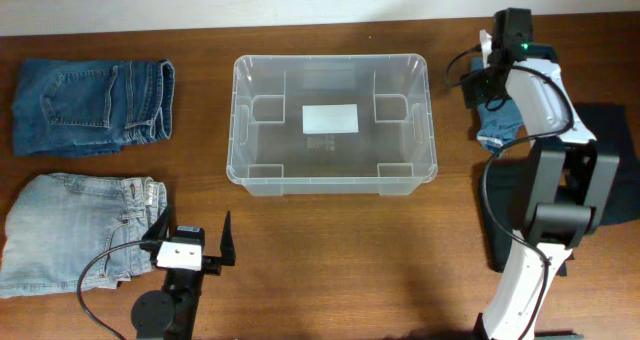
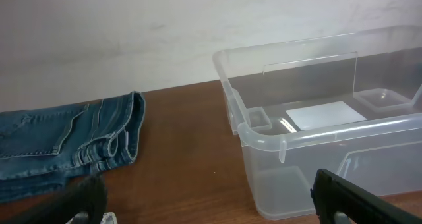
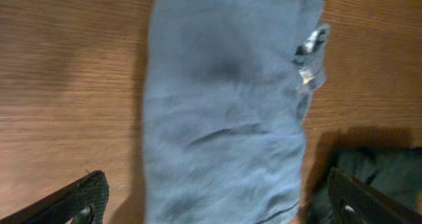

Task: Pack container
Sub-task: 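Reach the right gripper to the light-blue folded shirt and grasp it, then lift the light-blue shirt and carry it left into the container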

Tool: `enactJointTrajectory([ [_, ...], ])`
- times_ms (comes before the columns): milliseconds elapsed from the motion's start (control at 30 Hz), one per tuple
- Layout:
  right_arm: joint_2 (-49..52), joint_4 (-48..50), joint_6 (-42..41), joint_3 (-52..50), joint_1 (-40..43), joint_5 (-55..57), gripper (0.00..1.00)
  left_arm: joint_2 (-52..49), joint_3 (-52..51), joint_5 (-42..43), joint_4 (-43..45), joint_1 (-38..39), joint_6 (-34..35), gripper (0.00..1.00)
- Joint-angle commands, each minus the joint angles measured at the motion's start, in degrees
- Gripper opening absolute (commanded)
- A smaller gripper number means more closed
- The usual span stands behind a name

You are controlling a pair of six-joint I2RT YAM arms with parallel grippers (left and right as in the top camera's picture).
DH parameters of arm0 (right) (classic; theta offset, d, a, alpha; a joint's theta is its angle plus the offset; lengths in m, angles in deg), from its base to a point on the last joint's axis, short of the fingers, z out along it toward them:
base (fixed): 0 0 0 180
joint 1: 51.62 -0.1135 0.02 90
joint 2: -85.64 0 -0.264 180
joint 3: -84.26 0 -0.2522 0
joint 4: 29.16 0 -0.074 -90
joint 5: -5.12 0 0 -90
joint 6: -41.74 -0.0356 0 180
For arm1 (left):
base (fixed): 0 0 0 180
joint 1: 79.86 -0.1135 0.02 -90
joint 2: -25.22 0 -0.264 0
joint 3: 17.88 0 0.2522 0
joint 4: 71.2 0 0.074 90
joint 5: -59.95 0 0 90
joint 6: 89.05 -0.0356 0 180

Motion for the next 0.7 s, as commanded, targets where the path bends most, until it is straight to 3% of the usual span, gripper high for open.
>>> enactJointTrajectory([
  [0,2.91,0.48,1.49,1.11,0.66,4.52,0.98,0.31,-0.24,0.42,-0.13,-0.31,-0.94,0.99],
  [667,12.57,2.47,4.63,1.01,0.11,5.75,0.98,0.31,-0.24,0.42,-0.13,-0.31,-0.94,0.99],
])
